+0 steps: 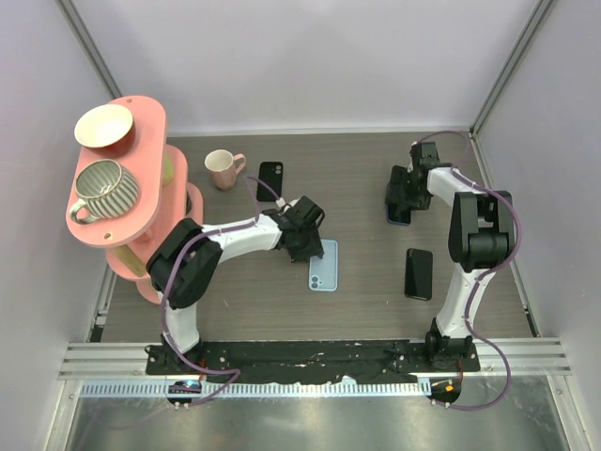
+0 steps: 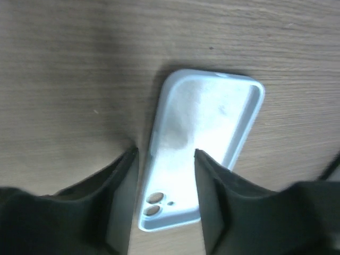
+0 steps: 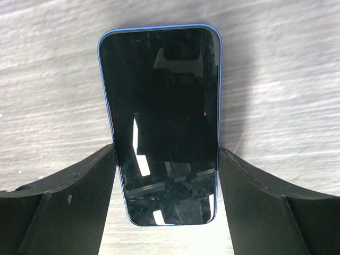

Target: Put the phone into the phone case

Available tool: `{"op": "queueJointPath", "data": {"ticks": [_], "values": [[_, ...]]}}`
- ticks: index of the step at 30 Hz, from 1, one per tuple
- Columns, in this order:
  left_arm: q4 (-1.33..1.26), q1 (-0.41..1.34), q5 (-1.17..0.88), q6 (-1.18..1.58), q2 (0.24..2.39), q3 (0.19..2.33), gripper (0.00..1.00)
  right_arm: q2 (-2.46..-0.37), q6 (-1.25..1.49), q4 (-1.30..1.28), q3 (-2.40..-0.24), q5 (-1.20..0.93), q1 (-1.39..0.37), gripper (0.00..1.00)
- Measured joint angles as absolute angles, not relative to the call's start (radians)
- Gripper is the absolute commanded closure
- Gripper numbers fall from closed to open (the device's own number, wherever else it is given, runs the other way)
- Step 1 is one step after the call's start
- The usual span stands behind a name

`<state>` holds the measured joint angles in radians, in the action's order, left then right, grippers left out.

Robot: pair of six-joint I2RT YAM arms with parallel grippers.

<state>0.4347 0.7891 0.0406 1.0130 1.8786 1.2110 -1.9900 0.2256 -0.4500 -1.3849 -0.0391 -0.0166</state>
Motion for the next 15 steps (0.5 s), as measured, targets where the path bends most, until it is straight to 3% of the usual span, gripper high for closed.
{"op": "queueJointPath", "data": {"ticks": [2,3,15], "values": [[0.431,0.799,0.043,1.035,1.862,1.205,0.05,-1.973,0.241,-0.452,-1.363,-0.038,-0.035,0.47],[0.426,0.804,0.045,1.051,1.846,1.197,0.0,-1.965,0.249,-0.458,-1.353,-0.039,-0.047,0.47],[0.425,0.772,0.032,0.817,1.485,1.233,0.0,-1.78,0.389,-0.557,-1.283,0.059,-0.293,0.51]]}}
